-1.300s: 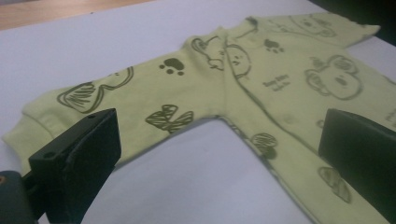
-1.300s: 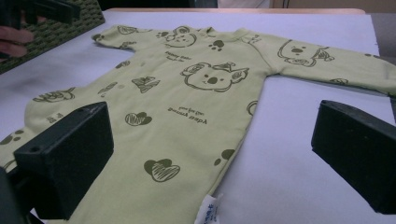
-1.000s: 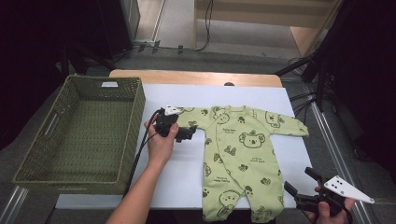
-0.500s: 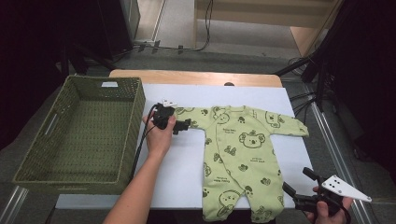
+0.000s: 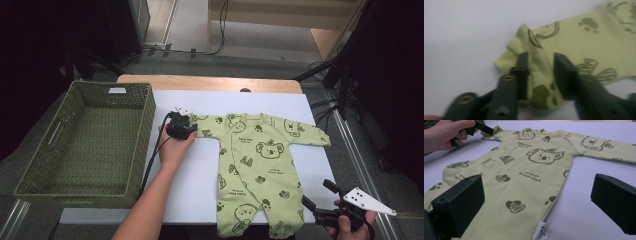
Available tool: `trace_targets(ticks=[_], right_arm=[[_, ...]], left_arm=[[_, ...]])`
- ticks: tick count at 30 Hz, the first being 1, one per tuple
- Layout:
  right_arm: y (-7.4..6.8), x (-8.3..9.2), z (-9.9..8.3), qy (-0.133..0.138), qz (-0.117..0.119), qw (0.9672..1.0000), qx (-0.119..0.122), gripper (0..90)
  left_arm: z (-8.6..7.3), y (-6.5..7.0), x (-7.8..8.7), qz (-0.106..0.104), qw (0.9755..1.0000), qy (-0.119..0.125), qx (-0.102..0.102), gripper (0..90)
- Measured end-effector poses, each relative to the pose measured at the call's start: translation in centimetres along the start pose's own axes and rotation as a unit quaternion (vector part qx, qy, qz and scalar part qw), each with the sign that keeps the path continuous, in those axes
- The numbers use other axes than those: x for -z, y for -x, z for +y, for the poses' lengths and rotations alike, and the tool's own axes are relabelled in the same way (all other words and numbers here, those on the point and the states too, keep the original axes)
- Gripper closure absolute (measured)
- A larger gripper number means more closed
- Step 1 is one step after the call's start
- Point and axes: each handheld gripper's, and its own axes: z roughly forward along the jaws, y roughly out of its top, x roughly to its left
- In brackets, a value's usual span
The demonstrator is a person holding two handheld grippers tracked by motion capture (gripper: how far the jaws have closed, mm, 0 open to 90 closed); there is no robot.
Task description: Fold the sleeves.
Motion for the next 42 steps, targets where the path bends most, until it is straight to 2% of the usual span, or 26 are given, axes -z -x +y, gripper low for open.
trace_targets(ticks=[2, 6, 12, 17, 30, 37, 42], right_arm=[[0.0, 0.0, 0.0, 0.000, -0.001, 1.0000, -0.003, 0.0], [0.1, 0.0, 0.0, 0.000, -0.001, 1.0000, -0.004, 0.0], [0.1, 0.0, 0.0, 0.000, -0.001, 1.0000, -0.005, 0.0], [0.1, 0.0, 0.0, -0.001, 0.000, 1.0000, -0.005, 0.0], [0.1, -0.1, -0.1, -0.001, 0.001, 1.0000, -0.005, 0.0], [0.0, -0.2, -0.1, -0.002, 0.002, 1.0000, -0.005, 0.0], [0.0, -0.2, -0.1, -0.002, 0.003, 1.0000, -0.006, 0.0]], left_arm=[[0.2, 0.6, 0.4, -0.005, 0.9998, 0.012, -0.015, 81.6], [0.5, 1.7, 1.2, -0.025, 0.9983, 0.033, -0.041, 85.3], [0.7, 2.9, 2.2, -0.040, 0.9959, 0.051, -0.062, 85.6], [0.9, 3.6, 3.3, -0.048, 0.9930, 0.073, -0.080, 85.6], [1.1, 5.3, 4.6, -0.078, 0.9879, 0.102, -0.087, 85.9], [1.1, 6.2, 5.2, -0.091, 0.9833, 0.123, -0.099, 86.0], [1.1, 7.2, 5.7, -0.106, 0.9775, 0.135, -0.123, 86.6]])
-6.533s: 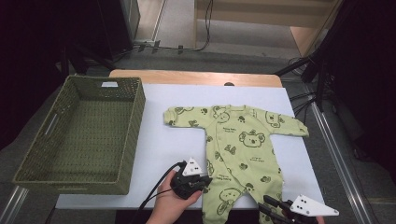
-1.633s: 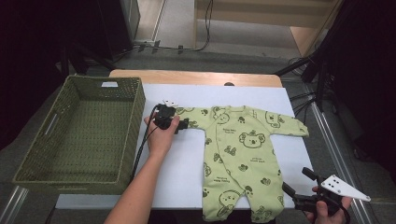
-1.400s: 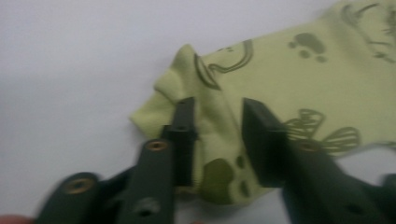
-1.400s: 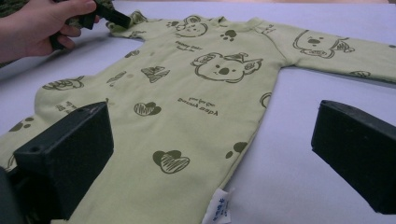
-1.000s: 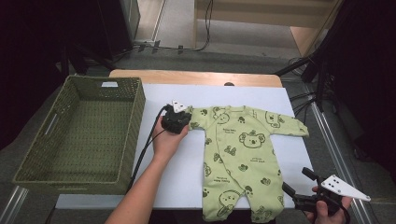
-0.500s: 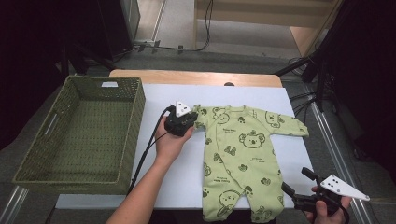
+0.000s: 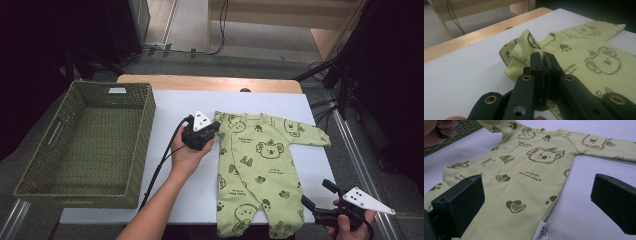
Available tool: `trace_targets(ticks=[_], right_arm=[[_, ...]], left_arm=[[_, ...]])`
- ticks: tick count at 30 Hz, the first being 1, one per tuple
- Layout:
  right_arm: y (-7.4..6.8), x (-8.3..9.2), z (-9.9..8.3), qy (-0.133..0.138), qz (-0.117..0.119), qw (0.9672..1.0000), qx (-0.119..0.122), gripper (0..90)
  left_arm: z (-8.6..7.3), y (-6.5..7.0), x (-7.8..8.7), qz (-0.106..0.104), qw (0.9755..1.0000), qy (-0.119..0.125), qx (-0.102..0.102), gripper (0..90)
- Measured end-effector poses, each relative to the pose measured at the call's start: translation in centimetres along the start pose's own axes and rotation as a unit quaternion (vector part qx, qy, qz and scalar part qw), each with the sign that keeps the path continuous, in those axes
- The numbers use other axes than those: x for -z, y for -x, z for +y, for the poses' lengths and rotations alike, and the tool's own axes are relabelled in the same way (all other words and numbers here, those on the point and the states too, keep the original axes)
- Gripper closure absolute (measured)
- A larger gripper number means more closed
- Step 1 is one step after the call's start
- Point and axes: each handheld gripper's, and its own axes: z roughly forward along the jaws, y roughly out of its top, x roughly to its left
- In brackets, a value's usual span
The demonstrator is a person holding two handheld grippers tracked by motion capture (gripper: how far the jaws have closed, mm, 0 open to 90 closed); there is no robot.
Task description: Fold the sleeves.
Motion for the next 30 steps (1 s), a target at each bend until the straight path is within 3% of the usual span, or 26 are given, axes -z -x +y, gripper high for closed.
trace_targets(ticks=[10, 14, 18, 23, 28, 30], right_arm=[[0.0, 0.0, 0.0, 0.000, 0.000, 1.0000, 0.000, 0.0], [0.0, 0.0, 0.0, -0.001, 0.001, 1.0000, 0.001, 0.0], [0.0, 0.0, 0.0, -0.002, 0.001, 1.0000, 0.001, 0.0], [0.0, 0.0, 0.0, -0.001, 0.001, 1.0000, 0.001, 0.0], [0.0, 0.0, 0.0, -0.002, 0.002, 1.0000, 0.000, 0.0], [0.0, 0.0, 0.0, -0.002, 0.001, 1.0000, 0.000, 0.0]], left_arm=[[0.2, 2.4, -0.2, -0.046, 0.9980, 0.013, -0.040, 86.5], [0.1, 3.4, -0.4, -0.076, 0.9948, 0.015, -0.066, 86.5], [-0.2, 4.4, -0.6, -0.104, 0.9906, -0.001, -0.089, 86.3], [-1.1, 5.5, -0.8, -0.120, 0.9852, -0.023, -0.120, 86.2], [-1.7, 5.8, -0.8, -0.131, 0.9839, -0.035, -0.116, 85.0], [-1.9, 5.8, -0.7, -0.136, 0.9837, -0.040, -0.110, 78.4]])
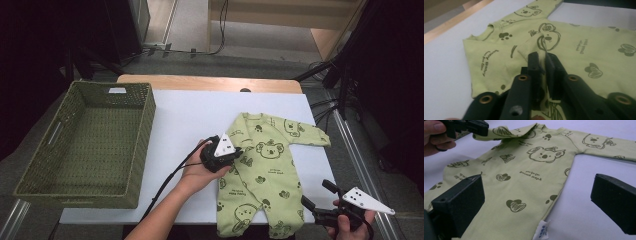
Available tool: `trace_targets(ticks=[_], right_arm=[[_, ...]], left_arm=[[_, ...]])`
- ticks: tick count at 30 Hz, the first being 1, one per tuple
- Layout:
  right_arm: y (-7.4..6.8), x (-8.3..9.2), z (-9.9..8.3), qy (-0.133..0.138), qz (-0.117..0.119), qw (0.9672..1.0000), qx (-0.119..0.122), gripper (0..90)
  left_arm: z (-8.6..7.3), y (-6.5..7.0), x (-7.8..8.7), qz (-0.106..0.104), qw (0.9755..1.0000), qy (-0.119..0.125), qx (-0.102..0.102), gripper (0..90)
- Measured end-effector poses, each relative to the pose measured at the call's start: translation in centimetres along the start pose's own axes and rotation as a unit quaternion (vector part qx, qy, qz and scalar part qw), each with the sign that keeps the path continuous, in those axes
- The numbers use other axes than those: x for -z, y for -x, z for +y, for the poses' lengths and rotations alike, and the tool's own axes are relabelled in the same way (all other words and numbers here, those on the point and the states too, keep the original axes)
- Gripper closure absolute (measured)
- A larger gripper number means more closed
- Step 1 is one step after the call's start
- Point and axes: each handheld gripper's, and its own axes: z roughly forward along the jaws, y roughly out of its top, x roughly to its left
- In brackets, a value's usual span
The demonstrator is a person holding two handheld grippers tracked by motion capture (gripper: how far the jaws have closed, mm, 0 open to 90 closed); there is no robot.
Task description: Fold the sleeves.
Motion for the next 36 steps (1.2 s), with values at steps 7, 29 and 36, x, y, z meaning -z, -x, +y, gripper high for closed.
trace_targets(ticks=[7, 29, 36], right_arm=[[0.0, 0.0, 0.0, 0.000, 0.001, 1.0000, -0.001, 0.0], [0.0, -0.2, -0.1, -0.002, 0.003, 1.0000, -0.001, 0.0], [-0.1, -0.2, -0.1, -0.003, 0.003, 1.0000, 0.003, 0.0]], left_arm=[[0.0, -0.4, 0.8, -0.006, 0.9994, 0.017, 0.031, 53.8], [-1.6, -2.4, -3.4, 0.009, 0.9919, -0.059, 0.113, 89.6], [-1.5, -0.2, -2.6, -0.059, 0.9923, -0.079, 0.076, 84.6]])
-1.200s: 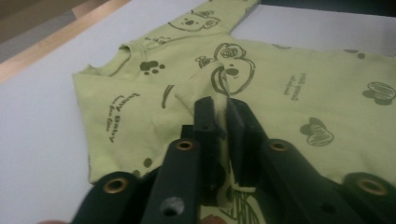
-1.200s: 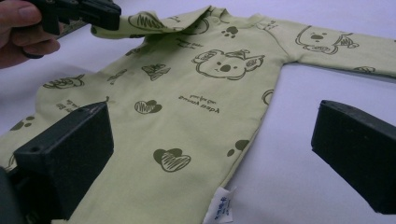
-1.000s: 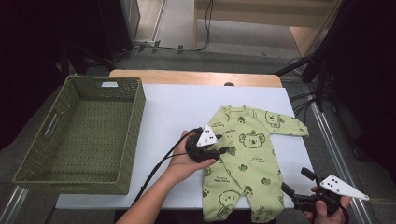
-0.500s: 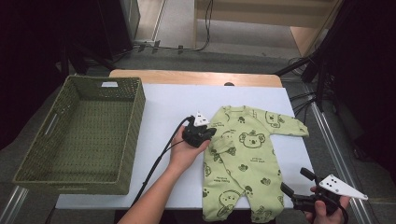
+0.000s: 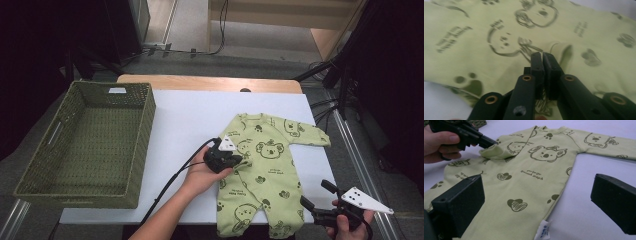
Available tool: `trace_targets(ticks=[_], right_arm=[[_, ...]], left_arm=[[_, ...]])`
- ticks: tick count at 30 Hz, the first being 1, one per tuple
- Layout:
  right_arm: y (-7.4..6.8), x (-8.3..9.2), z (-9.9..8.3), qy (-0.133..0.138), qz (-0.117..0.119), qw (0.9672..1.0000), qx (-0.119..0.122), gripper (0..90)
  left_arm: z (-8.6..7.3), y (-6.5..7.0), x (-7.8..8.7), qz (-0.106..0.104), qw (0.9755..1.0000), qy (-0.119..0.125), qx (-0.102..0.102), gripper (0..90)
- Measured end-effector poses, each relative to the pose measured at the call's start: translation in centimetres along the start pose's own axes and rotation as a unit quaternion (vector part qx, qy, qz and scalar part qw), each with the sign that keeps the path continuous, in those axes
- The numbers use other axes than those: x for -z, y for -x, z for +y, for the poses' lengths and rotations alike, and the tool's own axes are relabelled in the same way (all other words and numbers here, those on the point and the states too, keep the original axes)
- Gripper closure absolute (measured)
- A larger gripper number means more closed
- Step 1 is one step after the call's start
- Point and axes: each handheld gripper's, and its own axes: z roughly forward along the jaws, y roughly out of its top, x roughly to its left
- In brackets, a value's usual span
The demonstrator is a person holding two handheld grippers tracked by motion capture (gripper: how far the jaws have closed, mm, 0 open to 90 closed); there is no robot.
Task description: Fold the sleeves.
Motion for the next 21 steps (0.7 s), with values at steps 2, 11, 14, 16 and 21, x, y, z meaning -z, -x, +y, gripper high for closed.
trace_targets(ticks=[2, 11, 14, 16, 21], right_arm=[[0.0, 0.0, 0.0, 0.000, 0.000, 1.0000, -0.001, 0.0], [0.0, -0.1, -0.1, 0.000, 0.001, 1.0000, -0.004, 0.0], [0.1, -0.1, -0.1, 0.000, 0.002, 1.0000, -0.004, 0.0], [0.1, -0.1, -0.1, 0.000, 0.002, 1.0000, -0.004, 0.0], [0.1, -0.1, -0.1, 0.001, 0.004, 1.0000, -0.005, 0.0]], left_arm=[[0.0, 0.1, 0.2, -0.003, 1.0000, -0.004, -0.008, 80.7], [1.6, -2.9, 1.1, 0.068, 0.9951, 0.042, 0.059, 65.1], [2.3, -3.7, 0.9, 0.084, 0.9932, 0.046, 0.067, 61.4], [2.9, -4.2, 0.5, 0.095, 0.9915, 0.050, 0.074, 60.8], [3.9, -5.9, -0.3, 0.123, 0.9873, 0.048, 0.089, 59.7]])
